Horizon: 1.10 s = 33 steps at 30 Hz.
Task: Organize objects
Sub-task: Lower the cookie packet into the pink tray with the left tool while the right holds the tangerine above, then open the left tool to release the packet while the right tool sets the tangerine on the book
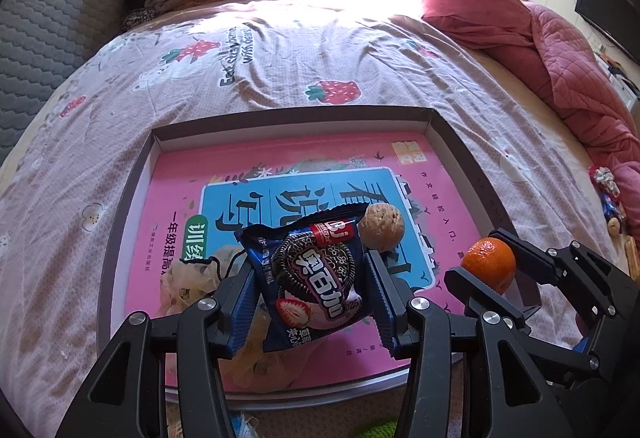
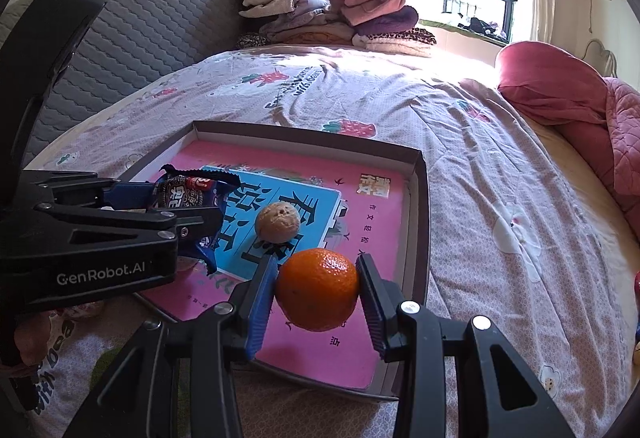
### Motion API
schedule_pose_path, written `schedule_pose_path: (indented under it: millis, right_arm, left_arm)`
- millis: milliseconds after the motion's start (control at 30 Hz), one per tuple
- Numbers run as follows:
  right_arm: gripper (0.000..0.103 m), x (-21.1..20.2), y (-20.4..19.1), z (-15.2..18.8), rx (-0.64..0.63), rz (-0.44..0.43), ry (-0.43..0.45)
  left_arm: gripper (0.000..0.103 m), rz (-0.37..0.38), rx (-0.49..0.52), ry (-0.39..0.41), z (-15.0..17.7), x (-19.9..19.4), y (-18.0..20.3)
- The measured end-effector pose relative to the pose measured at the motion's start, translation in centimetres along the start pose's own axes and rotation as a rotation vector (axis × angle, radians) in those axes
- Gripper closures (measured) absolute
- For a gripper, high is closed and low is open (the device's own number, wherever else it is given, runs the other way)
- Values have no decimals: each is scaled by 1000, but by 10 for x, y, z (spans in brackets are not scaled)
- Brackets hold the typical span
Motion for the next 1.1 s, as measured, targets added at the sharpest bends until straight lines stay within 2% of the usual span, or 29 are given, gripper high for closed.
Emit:
schedule_pose_path:
  millis: [300,567,1100]
  right_arm:
    - [62,9,0,8,4,10,-45]
    - [62,10,-2,9,5,17,-50]
    - [62,10,-1,10,5,19,-62]
  left_arm:
    - [51,1,7,-36,6,7,2]
    - [51,-1,25,-70,11,12,5]
    - [50,12,19,-72,14,10,2]
Point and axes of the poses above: each gripper's, at about its wrist camera, not at the fingertips, and x roughly the way its jaws point, y to its right, z to its underside, the point moved 9 cm from there along x, roughly the way its jaws point, and after that the axes turned 4 degrees about -x, right-handed, at the moved point
